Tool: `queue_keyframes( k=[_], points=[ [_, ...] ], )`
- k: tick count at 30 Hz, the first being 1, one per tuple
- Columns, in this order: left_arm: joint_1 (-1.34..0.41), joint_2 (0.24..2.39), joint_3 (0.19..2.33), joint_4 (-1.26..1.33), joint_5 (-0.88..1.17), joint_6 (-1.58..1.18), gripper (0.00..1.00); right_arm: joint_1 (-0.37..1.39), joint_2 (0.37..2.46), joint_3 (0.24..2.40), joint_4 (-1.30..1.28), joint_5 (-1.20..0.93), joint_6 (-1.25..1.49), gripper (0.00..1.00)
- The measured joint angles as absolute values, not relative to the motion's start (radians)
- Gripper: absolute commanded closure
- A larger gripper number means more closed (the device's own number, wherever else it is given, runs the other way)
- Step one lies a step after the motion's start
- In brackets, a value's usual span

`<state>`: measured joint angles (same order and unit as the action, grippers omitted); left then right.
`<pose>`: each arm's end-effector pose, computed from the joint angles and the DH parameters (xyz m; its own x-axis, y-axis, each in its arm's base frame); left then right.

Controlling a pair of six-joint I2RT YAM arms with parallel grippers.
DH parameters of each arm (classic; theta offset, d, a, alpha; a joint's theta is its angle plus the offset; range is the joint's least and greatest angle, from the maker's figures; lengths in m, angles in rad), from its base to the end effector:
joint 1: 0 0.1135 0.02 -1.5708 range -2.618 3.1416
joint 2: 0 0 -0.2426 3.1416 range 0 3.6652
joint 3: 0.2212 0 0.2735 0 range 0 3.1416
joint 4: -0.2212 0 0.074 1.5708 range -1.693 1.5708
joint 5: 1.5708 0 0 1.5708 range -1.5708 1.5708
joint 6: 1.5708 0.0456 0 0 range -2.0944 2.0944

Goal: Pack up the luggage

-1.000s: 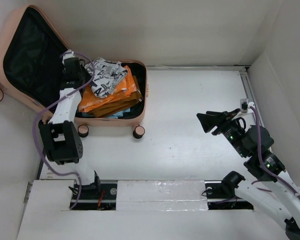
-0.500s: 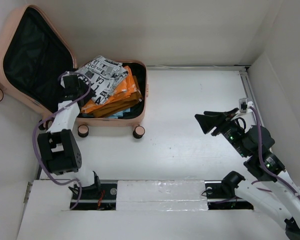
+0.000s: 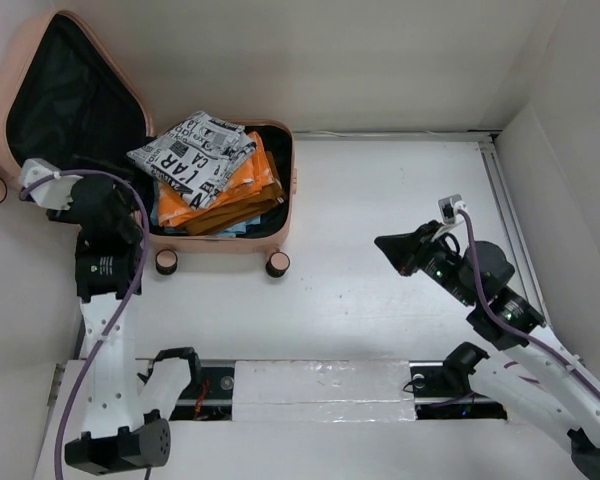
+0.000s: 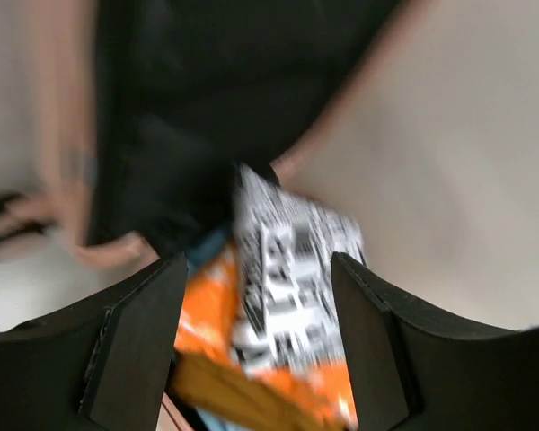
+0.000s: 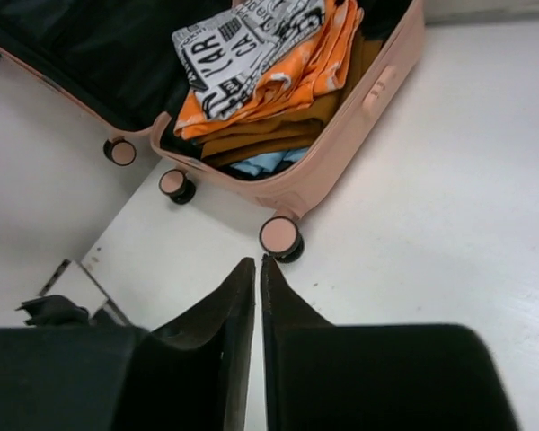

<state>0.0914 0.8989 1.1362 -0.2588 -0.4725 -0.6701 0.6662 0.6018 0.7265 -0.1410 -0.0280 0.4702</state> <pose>0.2260 0.0415 0.4220 0.3151 -0.5264 -0.7897 -0.4321 0.6612 -0.6132 0.1540 0.1227 0.3416 -0.3013 0.3392 -0.8911 -0.5645 0.6897 0.4534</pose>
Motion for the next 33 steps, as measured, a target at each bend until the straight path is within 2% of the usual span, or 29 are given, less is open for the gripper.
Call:
queue_keyframes(
  k=[3, 4, 7, 8, 15, 22, 24, 25, 26, 27, 29, 33],
  points=[
    [0.119, 0.913, 1.214, -0.306, -0.628, -0.651, 0.33, 0.666, 0.616, 0.705, -0.127, -0.055, 0.464, 0.85],
    [0.127, 0.923, 1.222, -0.324, -0.675, -0.642, 0.32, 0.666, 0.619, 0.703, -0.126, -0.062, 0.463, 0.74],
    [0.142, 0.976, 1.253, -0.386, -0.792, -0.61, 0.31, 0.666, 0.624, 0.696, -0.119, -0.084, 0.456, 0.52],
    [0.148, 1.006, 1.272, -0.404, -0.83, -0.6, 0.31, 0.666, 0.623, 0.693, -0.115, -0.092, 0.452, 0.49],
    [0.17, 1.316, 1.497, -0.514, -1.039, -0.527, 0.32, 0.666, 0.624, 0.672, -0.095, -0.125, 0.44, 0.45],
    [0.308, 1.471, 1.655, -0.593, -1.018, -0.474, 0.36, 0.666, 0.638, 0.666, -0.092, -0.134, 0.44, 0.45],
    [0.323, 1.468, 1.655, -0.591, -1.017, -0.453, 0.45, 0.666, 0.65, 0.663, -0.087, -0.14, 0.44, 0.45],
    [0.323, 1.467, 1.655, -0.584, -1.013, -0.44, 0.54, 0.666, 0.657, 0.662, -0.082, -0.145, 0.44, 0.45],
    [0.321, 1.467, 1.655, -0.574, -1.006, -0.428, 0.66, 0.666, 0.667, 0.661, -0.076, -0.149, 0.44, 0.45],
    [0.319, 1.467, 1.655, -0.567, -0.996, -0.421, 0.87, 0.666, 0.676, 0.659, -0.072, -0.152, 0.44, 0.45],
    [0.302, 1.467, 1.655, -0.558, -0.984, -0.402, 0.99, 0.666, 0.693, 0.656, -0.07, -0.157, 0.44, 0.45],
    [0.27, 1.464, 1.657, -0.519, -0.979, -0.389, 1.0, 0.666, 0.702, 0.655, -0.067, -0.162, 0.44, 0.45]
  ],
)
